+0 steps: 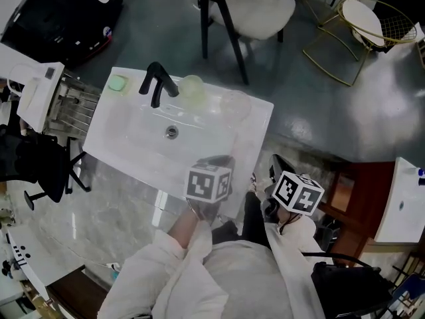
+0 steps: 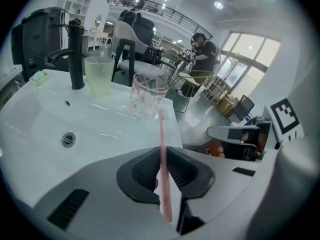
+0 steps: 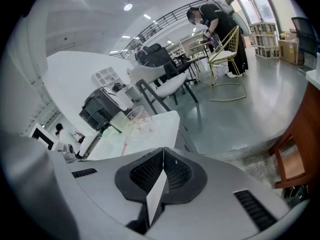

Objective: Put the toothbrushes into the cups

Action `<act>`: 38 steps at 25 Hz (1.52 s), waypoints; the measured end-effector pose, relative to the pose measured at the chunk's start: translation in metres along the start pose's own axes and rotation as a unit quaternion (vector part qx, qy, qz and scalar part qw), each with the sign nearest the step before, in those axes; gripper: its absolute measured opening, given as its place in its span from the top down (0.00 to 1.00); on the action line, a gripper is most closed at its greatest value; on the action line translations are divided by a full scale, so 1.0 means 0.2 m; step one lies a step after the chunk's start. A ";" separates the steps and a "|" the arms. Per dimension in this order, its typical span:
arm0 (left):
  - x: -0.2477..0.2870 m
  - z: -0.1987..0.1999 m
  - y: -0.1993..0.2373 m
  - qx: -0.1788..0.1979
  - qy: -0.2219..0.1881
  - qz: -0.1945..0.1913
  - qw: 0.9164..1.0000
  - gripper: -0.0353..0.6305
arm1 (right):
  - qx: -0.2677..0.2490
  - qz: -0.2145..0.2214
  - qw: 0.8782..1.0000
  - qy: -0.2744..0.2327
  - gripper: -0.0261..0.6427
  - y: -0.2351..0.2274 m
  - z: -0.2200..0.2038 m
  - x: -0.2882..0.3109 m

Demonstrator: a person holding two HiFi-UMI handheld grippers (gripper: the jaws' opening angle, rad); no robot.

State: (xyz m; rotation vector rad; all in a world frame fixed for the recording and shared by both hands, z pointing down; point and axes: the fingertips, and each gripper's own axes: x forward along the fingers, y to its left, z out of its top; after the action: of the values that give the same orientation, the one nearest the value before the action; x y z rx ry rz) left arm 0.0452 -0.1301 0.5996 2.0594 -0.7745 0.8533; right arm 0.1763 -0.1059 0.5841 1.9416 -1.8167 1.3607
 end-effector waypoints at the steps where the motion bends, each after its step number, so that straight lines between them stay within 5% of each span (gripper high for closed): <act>1: -0.02 0.01 0.00 -0.003 -0.007 -0.004 1.000 0.88 | -0.002 0.001 1.000 -0.004 0.92 0.01 0.00 -0.01; 24: -0.36 0.26 0.04 -0.025 -0.122 -0.009 0.992 0.88 | -0.044 0.036 0.997 -0.053 0.92 0.27 0.13 -0.15; 38: -0.35 0.55 0.00 0.010 -0.146 -0.015 0.989 0.88 | -0.036 0.027 0.997 -0.067 0.92 0.21 0.23 -0.14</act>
State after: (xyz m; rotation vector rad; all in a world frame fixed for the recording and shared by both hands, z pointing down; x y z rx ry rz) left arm 0.0379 -0.2041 0.4927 2.2378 -0.8895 0.5492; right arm 0.1676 -0.1265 0.5208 2.0051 -1.9629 1.1864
